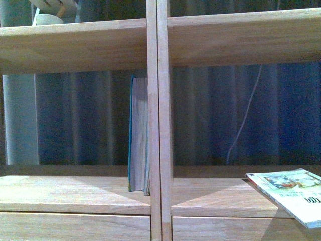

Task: Organize books on shelf

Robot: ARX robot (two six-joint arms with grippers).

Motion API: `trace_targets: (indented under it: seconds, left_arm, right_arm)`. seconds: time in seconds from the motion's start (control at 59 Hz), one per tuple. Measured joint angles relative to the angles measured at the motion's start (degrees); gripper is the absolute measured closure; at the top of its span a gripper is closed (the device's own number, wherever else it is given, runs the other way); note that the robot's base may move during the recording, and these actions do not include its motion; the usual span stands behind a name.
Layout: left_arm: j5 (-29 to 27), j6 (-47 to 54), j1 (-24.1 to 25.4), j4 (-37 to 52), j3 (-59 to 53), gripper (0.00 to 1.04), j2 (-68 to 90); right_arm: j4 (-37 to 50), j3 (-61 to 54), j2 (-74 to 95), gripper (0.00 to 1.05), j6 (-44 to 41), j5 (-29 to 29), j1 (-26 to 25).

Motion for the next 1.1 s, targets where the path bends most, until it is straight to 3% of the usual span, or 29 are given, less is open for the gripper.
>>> trace_targets:
  seconds: [0.102, 0.254, 0.492, 0.848, 1.103]
  left_arm:
    - [0.0, 0.0, 0.0, 0.0, 0.0, 0.07, 0.0]
    - [0.0, 0.0, 0.0, 0.0, 0.0, 0.07, 0.0]
    - [0.0, 0.0, 0.0, 0.0, 0.0, 0.07, 0.0]
    - [0.0, 0.0, 0.0, 0.0, 0.0, 0.07, 0.0]
    - [0.0, 0.0, 0.0, 0.0, 0.0, 0.07, 0.0]
  right_arm:
    - [2.29, 5.42, 13.25, 0.07, 10.75, -3.63, -1.55]
    - [4.26, 14.25, 29.27, 0.07, 26.16, -4.5, -2.89]
    - [1.16, 27.32, 37.18, 0.07, 43.78, -7.61, -5.88]
    - [0.7, 39.52, 48.28, 0.07, 53.59, -6.36, -2.4]
    - [0.76, 46.64, 56.48, 0.07, 54.75, -3.93, -0.5]
